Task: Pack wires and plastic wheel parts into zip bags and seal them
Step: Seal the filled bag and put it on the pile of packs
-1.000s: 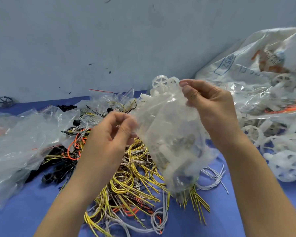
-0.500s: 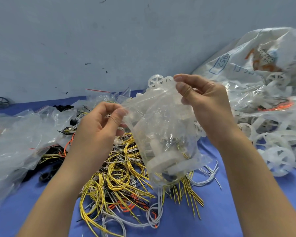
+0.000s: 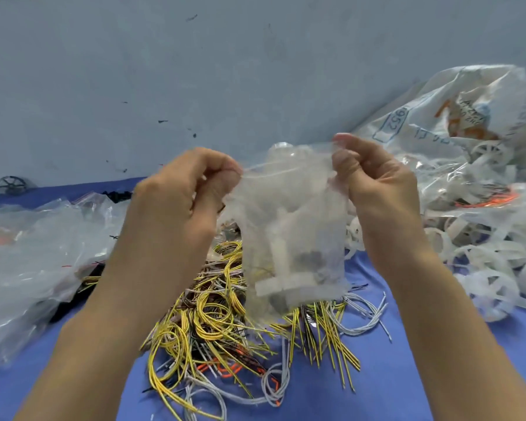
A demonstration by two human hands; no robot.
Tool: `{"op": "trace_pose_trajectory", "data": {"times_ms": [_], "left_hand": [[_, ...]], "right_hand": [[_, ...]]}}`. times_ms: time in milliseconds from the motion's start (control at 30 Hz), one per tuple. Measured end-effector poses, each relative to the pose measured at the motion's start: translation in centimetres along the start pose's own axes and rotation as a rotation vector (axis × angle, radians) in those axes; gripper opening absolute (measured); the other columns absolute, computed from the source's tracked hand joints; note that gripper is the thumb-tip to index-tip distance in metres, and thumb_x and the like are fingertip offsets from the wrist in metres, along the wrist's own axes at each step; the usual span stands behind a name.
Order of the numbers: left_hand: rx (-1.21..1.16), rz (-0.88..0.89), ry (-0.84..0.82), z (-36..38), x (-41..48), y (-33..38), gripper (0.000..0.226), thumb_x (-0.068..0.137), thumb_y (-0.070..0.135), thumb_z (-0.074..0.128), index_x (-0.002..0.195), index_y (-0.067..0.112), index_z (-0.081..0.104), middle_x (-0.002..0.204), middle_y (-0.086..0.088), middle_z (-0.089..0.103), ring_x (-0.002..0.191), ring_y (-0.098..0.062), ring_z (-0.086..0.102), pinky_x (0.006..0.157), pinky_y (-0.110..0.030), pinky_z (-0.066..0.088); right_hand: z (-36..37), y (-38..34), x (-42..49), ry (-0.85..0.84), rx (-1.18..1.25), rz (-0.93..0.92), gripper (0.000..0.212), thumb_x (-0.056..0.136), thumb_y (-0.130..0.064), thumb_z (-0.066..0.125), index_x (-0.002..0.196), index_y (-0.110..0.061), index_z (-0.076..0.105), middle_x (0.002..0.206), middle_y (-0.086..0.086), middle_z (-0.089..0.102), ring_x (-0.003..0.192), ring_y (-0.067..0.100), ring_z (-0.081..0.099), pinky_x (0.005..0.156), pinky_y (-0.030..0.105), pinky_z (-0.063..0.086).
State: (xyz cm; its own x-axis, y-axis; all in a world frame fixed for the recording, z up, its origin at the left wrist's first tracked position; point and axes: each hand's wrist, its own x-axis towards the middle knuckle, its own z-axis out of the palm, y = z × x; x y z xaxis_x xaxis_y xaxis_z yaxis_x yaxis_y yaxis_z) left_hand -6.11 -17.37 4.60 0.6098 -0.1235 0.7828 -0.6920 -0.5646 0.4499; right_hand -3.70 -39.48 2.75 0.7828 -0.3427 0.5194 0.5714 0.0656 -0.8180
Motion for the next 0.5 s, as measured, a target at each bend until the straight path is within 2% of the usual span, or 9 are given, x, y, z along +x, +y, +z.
{"op": "trace_pose_trajectory", "data": {"times_ms": [100, 233, 333, 500], "left_hand": [[-0.025, -0.035, -0.033, 0.0, 0.0, -0.4, 0.006, 0.094, 0.036, 0.055, 0.094, 0.038, 0.061, 0.080, 0.015, 0.062, 0.065, -0.010, 0.061, 0.060, -0.029, 0.048], [0.004, -0.078, -0.048, 0.4, -0.3, -1.0, 0.009, 0.096, 0.033, 0.056, 0.090, 0.035, 0.062, 0.080, 0.012, 0.061, 0.065, -0.015, 0.059, 0.060, -0.031, 0.046], [-0.027, -0.120, -0.052, 0.2, -0.1, -1.6, 0.009, 0.095, 0.039, 0.055, 0.091, 0.035, 0.062, 0.078, 0.009, 0.063, 0.064, -0.017, 0.061, 0.062, -0.041, 0.051], [-0.038, -0.141, -0.074, 0.0, -0.3, -2.0, 0.009, 0.096, 0.037, 0.056, 0.091, 0.035, 0.063, 0.076, 0.012, 0.064, 0.064, -0.016, 0.061, 0.062, -0.044, 0.054]], "right_hand": [[-0.4, -0.1, 0.3, 0.019, 0.020, 0.014, 0.013, 0.092, -0.016, 0.068, 0.102, -0.023, 0.071, 0.079, -0.006, 0.060, 0.067, 0.010, 0.055, 0.067, 0.020, 0.049], [-0.3, 0.4, -0.2, 0.010, -0.003, 0.041, 0.013, 0.092, -0.015, 0.068, 0.102, -0.023, 0.070, 0.080, -0.005, 0.060, 0.064, 0.009, 0.056, 0.067, 0.020, 0.049], [-0.3, 0.2, -0.1, -0.004, -0.016, 0.063, 0.013, 0.092, -0.016, 0.068, 0.100, -0.025, 0.071, 0.079, -0.006, 0.061, 0.063, 0.008, 0.057, 0.066, 0.020, 0.051], [-0.3, 0.5, -0.2, -0.042, -0.026, 0.097, 0.014, 0.092, -0.016, 0.067, 0.103, -0.023, 0.072, 0.077, -0.010, 0.067, 0.064, 0.007, 0.057, 0.075, 0.024, 0.053]]}}
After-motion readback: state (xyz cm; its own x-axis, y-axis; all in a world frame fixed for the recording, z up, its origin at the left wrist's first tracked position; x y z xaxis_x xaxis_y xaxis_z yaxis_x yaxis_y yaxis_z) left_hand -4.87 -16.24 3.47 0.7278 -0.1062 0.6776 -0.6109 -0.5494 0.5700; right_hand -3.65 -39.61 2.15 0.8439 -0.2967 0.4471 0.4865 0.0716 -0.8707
